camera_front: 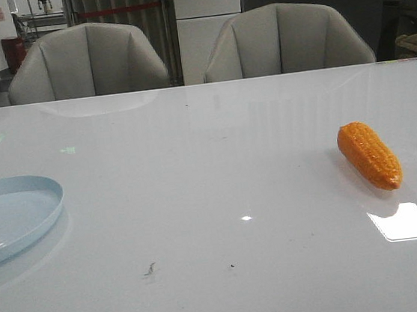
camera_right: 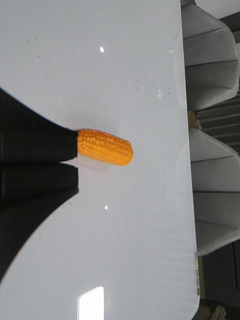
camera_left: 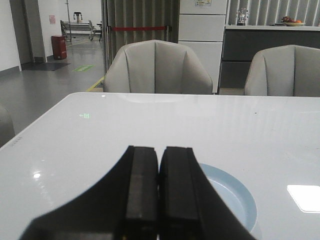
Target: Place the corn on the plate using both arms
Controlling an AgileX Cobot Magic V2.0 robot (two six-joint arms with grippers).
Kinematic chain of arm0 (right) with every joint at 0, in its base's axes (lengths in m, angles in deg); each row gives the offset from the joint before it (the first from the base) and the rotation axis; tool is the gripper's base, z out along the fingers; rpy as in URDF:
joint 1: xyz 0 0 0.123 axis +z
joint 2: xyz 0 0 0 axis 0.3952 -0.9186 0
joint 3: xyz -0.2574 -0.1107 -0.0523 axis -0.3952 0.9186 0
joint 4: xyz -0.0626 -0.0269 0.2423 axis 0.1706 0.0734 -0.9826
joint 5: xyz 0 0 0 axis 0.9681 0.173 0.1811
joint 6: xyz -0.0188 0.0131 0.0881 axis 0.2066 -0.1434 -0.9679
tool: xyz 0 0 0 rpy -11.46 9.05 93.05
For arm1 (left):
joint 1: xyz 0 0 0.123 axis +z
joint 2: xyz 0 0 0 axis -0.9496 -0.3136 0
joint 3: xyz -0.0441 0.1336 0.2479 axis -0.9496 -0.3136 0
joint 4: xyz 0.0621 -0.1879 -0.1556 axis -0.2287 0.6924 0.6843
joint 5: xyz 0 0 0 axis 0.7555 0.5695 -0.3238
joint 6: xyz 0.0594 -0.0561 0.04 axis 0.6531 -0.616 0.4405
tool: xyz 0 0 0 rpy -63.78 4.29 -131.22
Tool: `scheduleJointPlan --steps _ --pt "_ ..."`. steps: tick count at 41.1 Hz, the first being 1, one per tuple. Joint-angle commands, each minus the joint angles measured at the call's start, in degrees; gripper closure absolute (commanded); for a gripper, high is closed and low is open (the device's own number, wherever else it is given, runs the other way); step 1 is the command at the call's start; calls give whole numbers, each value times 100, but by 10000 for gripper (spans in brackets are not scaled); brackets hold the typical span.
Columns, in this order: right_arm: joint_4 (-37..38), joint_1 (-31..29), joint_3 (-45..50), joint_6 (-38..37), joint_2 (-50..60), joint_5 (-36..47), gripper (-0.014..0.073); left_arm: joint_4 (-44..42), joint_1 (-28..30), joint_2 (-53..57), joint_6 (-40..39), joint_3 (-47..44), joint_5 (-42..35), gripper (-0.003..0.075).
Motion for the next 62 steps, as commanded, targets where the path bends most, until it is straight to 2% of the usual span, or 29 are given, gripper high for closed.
scheduleJointPlan --steps 1,17,21,26,30,33,35,38,45,53,62 --pt "32 -28 -127 15 121 468 525 3 -6 111 -53 -209 -505 624" --pt "32 -28 -127 15 121 468 525 28 -6 111 -53 -209 -618 624" --pt "32 -28 -127 15 121 468 525 28 -6 111 -53 -209 -970 624" --pt "32 -28 -127 15 121 576 525 28 -6 111 -53 -209 -1935 624" --pt "32 -28 -127 15 121 1163 525 39 -6 111 -53 -184 -2750 624" --pt "32 -28 -133 -9 121 1880 525 52 -6 111 -53 -66 -2942 624" --pt "32 -28 -187 -62 121 2500 525 52 -6 99 -53 75 -2882 624" --pt "32 -23 -517 -137 121 2770 525 52 -6 92 -53 439 -2693 624" --pt "32 -18 -1714 -202 3 1833 525 -14 -6 78 -53 1401 -1934 624" --pt "32 -18 -2826 -202 -843 821 525 -127 -6 -337 -53 2477 -1289 624" --pt "32 -18 -3327 -202 -2281 629 525 -127 -6 -1334 -53 3004 -544 624"
